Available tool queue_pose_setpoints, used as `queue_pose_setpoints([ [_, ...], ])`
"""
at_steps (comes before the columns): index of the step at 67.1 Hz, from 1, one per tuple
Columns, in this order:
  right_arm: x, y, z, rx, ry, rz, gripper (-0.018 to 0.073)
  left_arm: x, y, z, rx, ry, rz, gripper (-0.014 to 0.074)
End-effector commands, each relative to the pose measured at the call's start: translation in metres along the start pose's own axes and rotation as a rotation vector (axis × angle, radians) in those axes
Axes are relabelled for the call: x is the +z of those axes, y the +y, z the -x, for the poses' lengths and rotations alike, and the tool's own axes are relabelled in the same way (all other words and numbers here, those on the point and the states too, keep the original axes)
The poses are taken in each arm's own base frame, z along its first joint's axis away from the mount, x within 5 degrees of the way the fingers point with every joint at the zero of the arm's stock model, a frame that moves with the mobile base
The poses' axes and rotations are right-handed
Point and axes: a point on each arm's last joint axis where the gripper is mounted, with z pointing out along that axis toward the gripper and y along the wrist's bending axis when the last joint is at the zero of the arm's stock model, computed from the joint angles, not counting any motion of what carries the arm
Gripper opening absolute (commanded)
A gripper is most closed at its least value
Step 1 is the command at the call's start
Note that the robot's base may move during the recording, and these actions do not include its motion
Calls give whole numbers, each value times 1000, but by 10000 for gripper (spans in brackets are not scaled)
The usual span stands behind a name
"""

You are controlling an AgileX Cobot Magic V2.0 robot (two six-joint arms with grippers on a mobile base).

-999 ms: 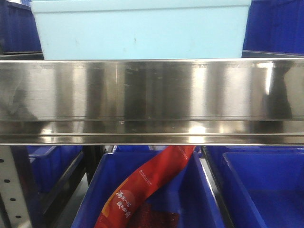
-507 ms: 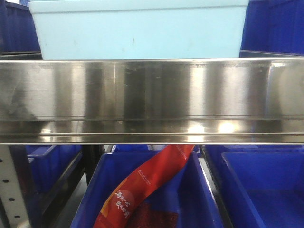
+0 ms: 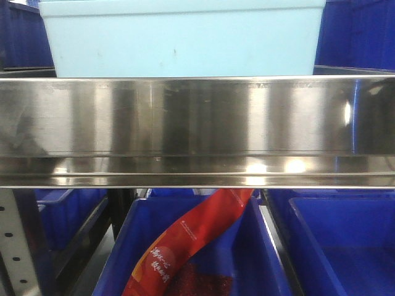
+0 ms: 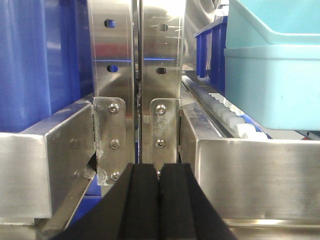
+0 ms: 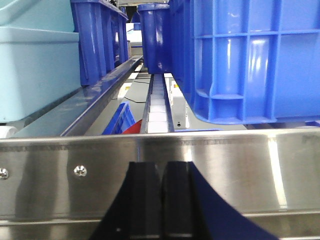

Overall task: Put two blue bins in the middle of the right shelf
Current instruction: 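Open both grippers and withdraw them down from the stacked bins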

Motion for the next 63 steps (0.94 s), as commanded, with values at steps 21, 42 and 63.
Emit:
queue_pose_setpoints([
  [21, 0, 0, 3, -3, -44, -7, -162, -1, 0, 2, -1, -26, 1, -111],
  [42, 0, 0, 3, -3, -44, -7, -162, -1, 0, 2, -1, -26, 1, -111],
  [63, 0, 0, 3, -3, -44, -7, -162, -1, 0, 2, -1, -26, 1, -111],
])
